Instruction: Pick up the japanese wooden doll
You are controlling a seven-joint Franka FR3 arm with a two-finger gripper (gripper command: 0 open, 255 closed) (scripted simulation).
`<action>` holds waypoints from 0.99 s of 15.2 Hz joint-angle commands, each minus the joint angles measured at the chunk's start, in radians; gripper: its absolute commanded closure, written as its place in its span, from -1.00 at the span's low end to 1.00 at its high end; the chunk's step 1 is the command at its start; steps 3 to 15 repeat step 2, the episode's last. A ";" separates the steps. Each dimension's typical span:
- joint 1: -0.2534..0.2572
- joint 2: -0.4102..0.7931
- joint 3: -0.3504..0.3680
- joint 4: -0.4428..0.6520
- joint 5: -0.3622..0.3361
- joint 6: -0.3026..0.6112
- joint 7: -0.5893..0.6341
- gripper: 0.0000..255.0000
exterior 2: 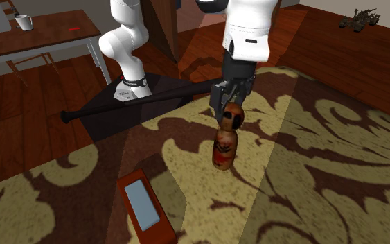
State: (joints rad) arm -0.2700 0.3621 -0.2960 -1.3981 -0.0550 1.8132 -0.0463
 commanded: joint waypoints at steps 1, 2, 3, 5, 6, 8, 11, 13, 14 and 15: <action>-0.001 0.001 0.000 0.018 0.001 -0.017 -0.002 1.00; -0.001 0.001 0.000 0.019 0.001 -0.017 -0.002 1.00; -0.001 0.001 0.000 0.019 0.001 -0.017 -0.002 1.00; -0.001 0.001 0.000 0.019 0.001 -0.017 -0.002 1.00; -0.001 0.001 0.000 0.019 0.001 -0.017 -0.002 1.00; -0.001 0.001 0.000 0.019 0.001 -0.017 -0.002 1.00; -0.001 0.001 0.000 0.019 0.001 -0.017 -0.002 1.00; -0.001 0.001 0.000 0.019 0.001 -0.017 -0.002 1.00; -0.001 0.001 0.000 0.019 0.001 -0.017 -0.002 1.00; -0.001 0.001 0.000 0.019 0.001 -0.017 -0.002 1.00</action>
